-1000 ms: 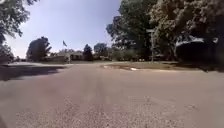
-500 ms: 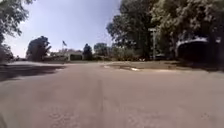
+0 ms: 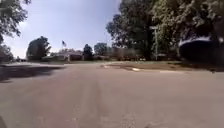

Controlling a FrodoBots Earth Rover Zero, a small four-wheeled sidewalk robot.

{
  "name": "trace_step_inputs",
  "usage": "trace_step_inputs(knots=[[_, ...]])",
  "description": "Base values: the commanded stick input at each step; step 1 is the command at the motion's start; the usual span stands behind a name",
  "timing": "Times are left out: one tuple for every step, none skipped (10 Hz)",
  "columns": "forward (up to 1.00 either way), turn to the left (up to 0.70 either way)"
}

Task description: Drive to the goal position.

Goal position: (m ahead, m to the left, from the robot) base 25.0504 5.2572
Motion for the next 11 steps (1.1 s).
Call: trace_step_inputs(knots=[[0.70,0.00],[0.70,0.00],[0.70,0.00],[0.70,0.00],[0.70,0.00],[0.70,0.00],[0.70,0.00],[0.70,0.00],[0.70,0.00],[0.70,0.00],[0.70,0.00]])
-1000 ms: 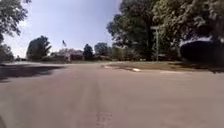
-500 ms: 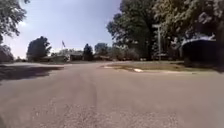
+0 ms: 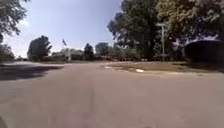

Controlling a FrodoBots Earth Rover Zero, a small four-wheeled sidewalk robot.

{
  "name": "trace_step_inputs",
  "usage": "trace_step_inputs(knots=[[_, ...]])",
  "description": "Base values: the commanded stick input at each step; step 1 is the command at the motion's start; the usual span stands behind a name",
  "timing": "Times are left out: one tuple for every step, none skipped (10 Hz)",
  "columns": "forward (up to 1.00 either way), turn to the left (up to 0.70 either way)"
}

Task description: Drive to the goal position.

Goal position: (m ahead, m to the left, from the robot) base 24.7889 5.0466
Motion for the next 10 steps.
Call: trace_step_inputs(knots=[[0.70,0.00],[0.70,0.00],[0.70,0.00],[0.70,0.00],[0.70,0.00],[0.70,0.00],[0.70,0.00],[0.70,0.15],[0.70,0.35],[0.70,0.35]])
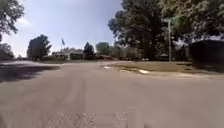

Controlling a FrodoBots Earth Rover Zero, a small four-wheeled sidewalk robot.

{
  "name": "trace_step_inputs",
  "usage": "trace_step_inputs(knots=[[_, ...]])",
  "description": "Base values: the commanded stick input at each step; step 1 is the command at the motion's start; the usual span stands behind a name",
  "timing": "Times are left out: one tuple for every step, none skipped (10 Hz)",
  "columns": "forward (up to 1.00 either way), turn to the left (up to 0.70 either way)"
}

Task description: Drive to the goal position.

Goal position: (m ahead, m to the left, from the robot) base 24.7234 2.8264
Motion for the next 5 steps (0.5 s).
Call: trace_step_inputs(knots=[[0.70,0.35],[0.70,0.35],[0.70,0.35],[0.70,0.03],[0.70,0.00]])
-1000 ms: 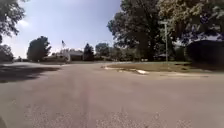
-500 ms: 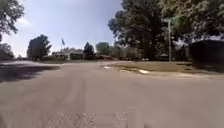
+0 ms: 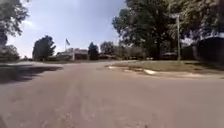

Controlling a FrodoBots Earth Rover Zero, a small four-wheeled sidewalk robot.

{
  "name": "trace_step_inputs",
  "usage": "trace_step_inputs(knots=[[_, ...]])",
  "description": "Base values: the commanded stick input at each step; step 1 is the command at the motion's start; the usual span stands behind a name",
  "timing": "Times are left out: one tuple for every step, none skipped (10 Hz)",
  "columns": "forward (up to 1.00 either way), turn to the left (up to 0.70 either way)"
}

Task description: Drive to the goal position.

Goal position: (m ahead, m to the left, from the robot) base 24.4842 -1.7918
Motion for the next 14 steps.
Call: trace_step_inputs(knots=[[0.70,0.00],[0.70,0.00],[0.70,0.00],[0.70,0.00],[0.70,0.00],[0.70,0.00],[0.70,0.00],[0.70,0.00],[0.70,0.00],[0.70,0.00],[0.70,0.09],[0.70,0.23],[0.70,0.35],[0.70,0.35]])
